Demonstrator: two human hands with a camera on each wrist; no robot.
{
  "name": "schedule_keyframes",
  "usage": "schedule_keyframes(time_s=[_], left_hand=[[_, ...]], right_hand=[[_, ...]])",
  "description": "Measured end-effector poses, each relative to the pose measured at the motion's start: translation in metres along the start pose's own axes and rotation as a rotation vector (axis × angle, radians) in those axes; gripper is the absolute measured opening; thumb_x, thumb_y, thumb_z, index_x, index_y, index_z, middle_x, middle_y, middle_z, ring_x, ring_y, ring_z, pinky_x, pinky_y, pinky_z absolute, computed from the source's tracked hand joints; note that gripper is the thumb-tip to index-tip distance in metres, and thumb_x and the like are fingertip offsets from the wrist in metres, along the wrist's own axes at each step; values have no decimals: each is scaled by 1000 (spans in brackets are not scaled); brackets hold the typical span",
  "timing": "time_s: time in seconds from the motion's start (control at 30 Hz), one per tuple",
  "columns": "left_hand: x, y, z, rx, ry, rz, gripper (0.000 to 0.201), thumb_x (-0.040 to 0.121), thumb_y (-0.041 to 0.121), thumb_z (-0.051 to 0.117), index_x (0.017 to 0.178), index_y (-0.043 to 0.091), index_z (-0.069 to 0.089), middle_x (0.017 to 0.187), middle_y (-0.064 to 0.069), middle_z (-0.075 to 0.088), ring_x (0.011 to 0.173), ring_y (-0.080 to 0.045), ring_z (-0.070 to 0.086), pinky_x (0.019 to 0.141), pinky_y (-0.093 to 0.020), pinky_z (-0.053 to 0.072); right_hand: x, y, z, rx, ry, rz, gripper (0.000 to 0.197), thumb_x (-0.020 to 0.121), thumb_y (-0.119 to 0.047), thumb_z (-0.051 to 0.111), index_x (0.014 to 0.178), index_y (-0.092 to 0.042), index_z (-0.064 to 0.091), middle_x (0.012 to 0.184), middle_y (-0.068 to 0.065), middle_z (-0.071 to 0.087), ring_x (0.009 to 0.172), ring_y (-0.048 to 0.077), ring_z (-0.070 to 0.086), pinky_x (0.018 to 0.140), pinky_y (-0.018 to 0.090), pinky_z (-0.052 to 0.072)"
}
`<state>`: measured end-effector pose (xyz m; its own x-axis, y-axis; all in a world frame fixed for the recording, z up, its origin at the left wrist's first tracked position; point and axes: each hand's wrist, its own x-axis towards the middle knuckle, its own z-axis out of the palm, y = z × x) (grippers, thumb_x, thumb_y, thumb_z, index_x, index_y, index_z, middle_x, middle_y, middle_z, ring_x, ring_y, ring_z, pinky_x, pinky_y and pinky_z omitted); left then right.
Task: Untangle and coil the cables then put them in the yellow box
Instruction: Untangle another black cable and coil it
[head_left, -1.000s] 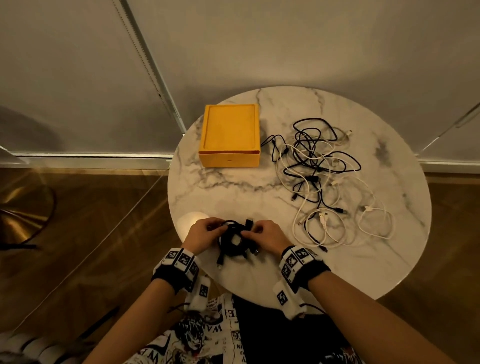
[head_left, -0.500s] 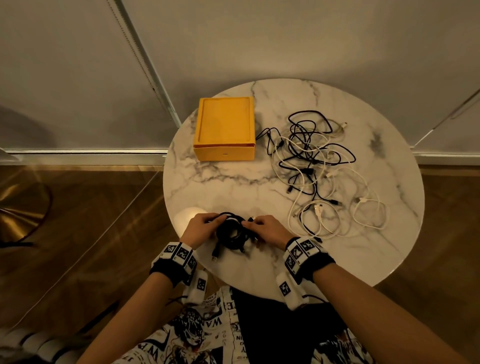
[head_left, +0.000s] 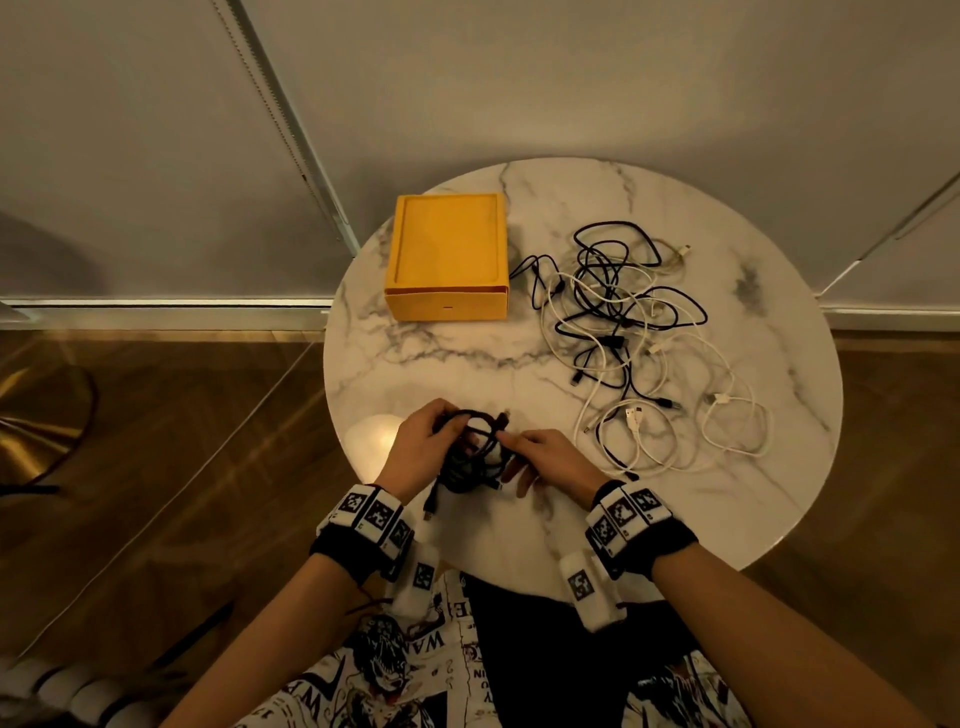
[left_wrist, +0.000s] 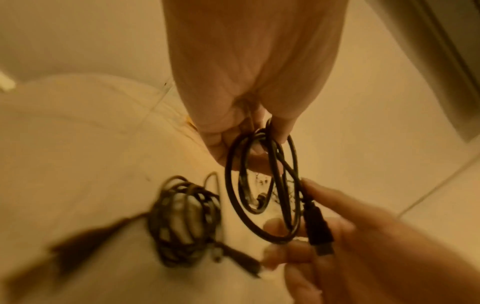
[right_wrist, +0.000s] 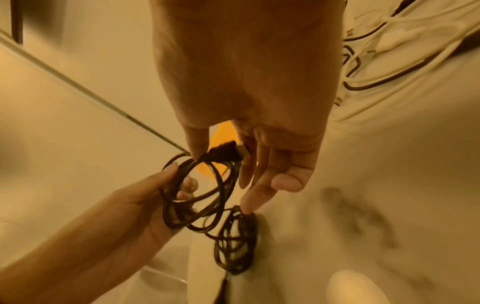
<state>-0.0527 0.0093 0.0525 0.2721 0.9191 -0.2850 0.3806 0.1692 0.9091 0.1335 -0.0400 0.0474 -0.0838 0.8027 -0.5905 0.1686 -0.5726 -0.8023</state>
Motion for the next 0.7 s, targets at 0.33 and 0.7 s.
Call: schedule_keyframes(time_s=[0.33,0.7], left_hand=[[-17,64,26,-831,-108,-176,27,94,-2,37,113,6,55,77,-10,57,65,-17,56,62,-29,53],[-11,89,25,96,45,343,17,88,16,69,105,19,68,79,-1,67,48,-16,60,52,-24,51]], right_hand=[[-34,-38,-35,240,100,-245,32,97,-30,54,89,-3,68,76,7,69,44,22,57,47,24,36],[-50,-49,-47,190,169,-380,15,94,-17,59,95,-7,70,71,12,63,44,16,57,49,27,40]])
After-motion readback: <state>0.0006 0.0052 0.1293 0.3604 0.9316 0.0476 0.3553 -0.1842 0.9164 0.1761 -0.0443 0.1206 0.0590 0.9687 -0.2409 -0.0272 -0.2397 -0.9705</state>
